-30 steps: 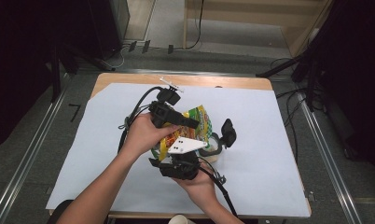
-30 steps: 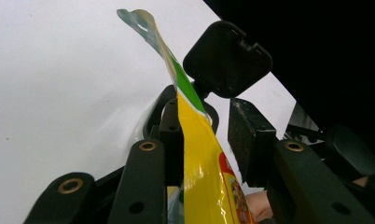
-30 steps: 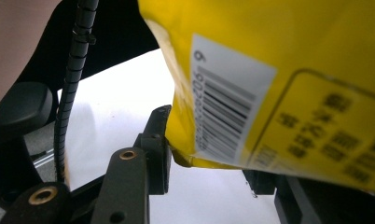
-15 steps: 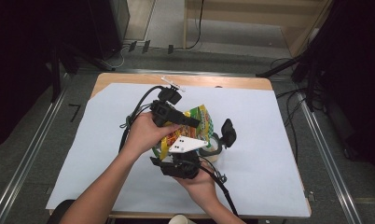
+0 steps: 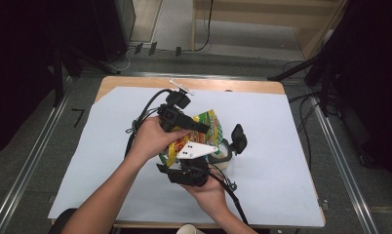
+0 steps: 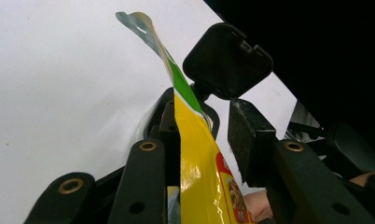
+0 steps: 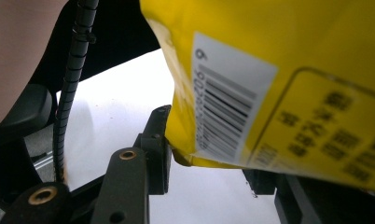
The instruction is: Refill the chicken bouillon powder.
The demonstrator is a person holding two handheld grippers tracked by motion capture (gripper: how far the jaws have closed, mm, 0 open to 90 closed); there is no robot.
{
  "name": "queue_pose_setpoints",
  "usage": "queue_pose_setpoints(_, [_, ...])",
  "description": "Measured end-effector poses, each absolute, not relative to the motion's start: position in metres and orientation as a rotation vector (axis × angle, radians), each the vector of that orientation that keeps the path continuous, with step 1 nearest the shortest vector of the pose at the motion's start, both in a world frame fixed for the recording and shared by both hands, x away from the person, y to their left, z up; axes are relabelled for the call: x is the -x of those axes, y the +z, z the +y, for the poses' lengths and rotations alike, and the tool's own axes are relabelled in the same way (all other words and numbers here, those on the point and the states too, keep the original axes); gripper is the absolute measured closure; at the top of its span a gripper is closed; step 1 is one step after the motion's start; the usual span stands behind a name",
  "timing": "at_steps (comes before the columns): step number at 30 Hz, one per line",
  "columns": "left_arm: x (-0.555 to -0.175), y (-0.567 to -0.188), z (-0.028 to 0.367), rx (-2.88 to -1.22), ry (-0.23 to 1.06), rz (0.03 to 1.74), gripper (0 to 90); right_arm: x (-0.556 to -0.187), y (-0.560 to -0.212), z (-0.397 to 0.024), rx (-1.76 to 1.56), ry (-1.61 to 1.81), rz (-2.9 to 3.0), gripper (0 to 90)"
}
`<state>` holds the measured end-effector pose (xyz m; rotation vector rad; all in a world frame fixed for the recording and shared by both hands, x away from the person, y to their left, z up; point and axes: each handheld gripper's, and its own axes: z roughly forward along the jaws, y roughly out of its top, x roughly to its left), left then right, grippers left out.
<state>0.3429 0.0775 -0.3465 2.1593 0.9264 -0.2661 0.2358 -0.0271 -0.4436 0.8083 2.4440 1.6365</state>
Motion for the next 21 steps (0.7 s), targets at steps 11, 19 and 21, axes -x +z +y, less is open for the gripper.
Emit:
queue_pose_setpoints(11, [-0.3428,-0.3467,0.0765,-2.161,-0.268,0.928,68.0,-0.2356,-0.4437,-0.0269,-0.817,1.647,2.451,59.9])
queue_pose_setpoints(19, [-0.3429,-0.3467,0.0766,-2.161,-0.267,0.929,68.1,-0.2357,-0.4437,-0.0268,-0.817,1.647,2.451,59.9])
queue_pose_setpoints(21, [-0.343,-0.3468,0.0767,-2.161,-0.268,0.928,68.2,-0.2359,-0.4437,-0.0267,-0.816,1.647,2.451,59.9])
